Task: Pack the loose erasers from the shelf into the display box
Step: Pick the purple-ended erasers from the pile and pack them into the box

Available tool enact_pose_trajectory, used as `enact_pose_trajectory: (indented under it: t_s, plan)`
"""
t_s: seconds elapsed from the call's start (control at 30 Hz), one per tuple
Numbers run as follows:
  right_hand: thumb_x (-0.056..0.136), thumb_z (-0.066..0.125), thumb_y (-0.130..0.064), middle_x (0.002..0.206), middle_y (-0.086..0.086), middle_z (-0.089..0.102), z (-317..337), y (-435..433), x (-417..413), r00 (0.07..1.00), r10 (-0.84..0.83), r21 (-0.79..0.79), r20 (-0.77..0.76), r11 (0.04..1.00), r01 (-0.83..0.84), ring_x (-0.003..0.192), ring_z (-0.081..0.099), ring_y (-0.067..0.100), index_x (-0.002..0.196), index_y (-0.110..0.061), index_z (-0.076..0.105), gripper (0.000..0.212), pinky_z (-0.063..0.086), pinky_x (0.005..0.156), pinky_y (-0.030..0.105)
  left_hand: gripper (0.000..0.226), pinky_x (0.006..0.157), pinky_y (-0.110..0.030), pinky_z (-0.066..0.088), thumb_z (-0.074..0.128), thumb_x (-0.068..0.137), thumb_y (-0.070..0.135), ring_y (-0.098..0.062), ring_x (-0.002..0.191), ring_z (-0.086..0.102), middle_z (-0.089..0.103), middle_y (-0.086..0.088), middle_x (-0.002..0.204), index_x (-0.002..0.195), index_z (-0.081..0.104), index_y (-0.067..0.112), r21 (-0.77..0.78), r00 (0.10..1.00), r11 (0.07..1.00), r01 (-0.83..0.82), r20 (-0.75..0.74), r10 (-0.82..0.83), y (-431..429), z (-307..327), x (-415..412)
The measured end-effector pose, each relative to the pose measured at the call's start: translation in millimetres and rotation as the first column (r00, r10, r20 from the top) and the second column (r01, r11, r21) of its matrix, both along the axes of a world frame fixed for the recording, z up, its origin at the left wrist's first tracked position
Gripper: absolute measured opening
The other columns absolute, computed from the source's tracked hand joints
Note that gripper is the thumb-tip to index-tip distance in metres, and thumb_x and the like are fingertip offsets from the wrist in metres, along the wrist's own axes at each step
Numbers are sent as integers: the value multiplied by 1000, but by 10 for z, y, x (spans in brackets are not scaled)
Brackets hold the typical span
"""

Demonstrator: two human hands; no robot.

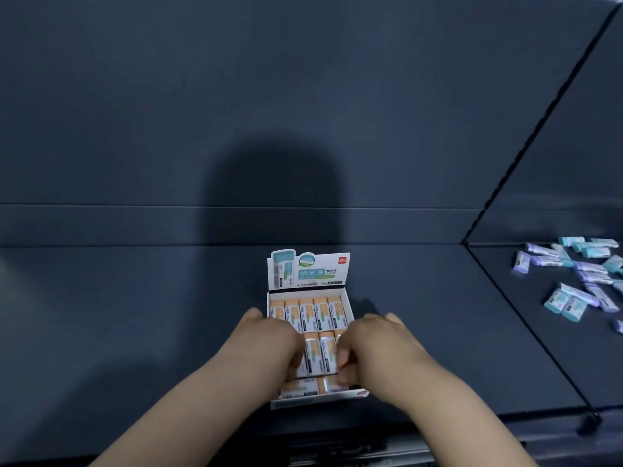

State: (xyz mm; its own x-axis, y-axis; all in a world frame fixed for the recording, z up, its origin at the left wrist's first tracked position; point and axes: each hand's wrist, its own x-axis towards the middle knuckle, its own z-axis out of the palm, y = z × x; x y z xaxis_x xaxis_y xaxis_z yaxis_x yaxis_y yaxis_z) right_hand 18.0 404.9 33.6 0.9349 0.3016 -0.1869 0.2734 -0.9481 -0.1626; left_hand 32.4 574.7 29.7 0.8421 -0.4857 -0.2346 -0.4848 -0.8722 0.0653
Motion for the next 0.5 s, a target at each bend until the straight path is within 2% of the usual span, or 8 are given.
enact_pose_trajectory:
  t_s: [0.07, 0.17, 0.27, 0.33, 0.4, 0.5]
  plan:
    - [80, 65, -38, 108, -11, 57, -35, -62, 0, 993, -52, 84, 102, 996, 44, 106, 46, 13, 98, -32, 64, 19, 28, 87, 25, 10, 92, -27, 32, 55, 88, 26, -17, 92, 49, 60, 10, 99, 93, 62, 30, -84, 998, 996, 21, 63, -16, -7, 1, -1]
    - [81, 59, -48, 119, -14, 49, -30, -171, -17, 961, -104, 153, 256, 986, 66, 114, 40, 11, 116, -33, 57, 38, 27, 91, 25, 25, 94, -31, 30, 50, 90, 38, -15, 107, 49, 57, 10, 110, 114, 57, 33, -143, 985, 986, 81, 161, -58, -117, 22, 13]
    - [82, 54, -54, 138, -11, 40, -23, -297, -76, 944, -120, 162, 307, 984, 72, 129, 31, 12, 129, -30, 49, 52, 25, 102, 27, 37, 95, -32, 31, 45, 92, 42, -17, 116, 44, 53, 7, 120, 127, 48, 30, -169, 960, 974, 150, 259, -103, -319, 39, 1]
    - [84, 51, -56, 150, -7, 25, -36, -437, -139, 946, -135, 150, 295, 984, 94, 139, 16, 11, 138, -28, 37, 62, 19, 108, 28, 48, 102, -30, 26, 41, 93, 44, -17, 127, 36, 43, 6, 136, 138, 35, 27, -190, 948, 967, 172, 298, -110, -493, 33, -36]
    - [85, 45, -59, 156, -8, 8, -44, -620, -198, 952, -137, 124, 272, 987, 107, 143, -1, 9, 144, -28, 24, 70, 11, 113, 28, 59, 110, -28, 15, 39, 94, 46, -14, 138, 22, 27, 5, 151, 146, 20, 25, -194, 940, 965, 178, 325, -108, -672, 8, -82]
    - [85, 39, -63, 156, -8, -9, -35, -1021, -289, 956, -144, 95, 255, 988, 124, 141, -16, 9, 147, -26, 10, 77, -3, 113, 27, 66, 114, -28, 0, 34, 95, 48, -11, 143, 3, 8, 4, 157, 148, 5, 22, -166, 932, 969, 183, 342, -117, -1042, -33, -138]
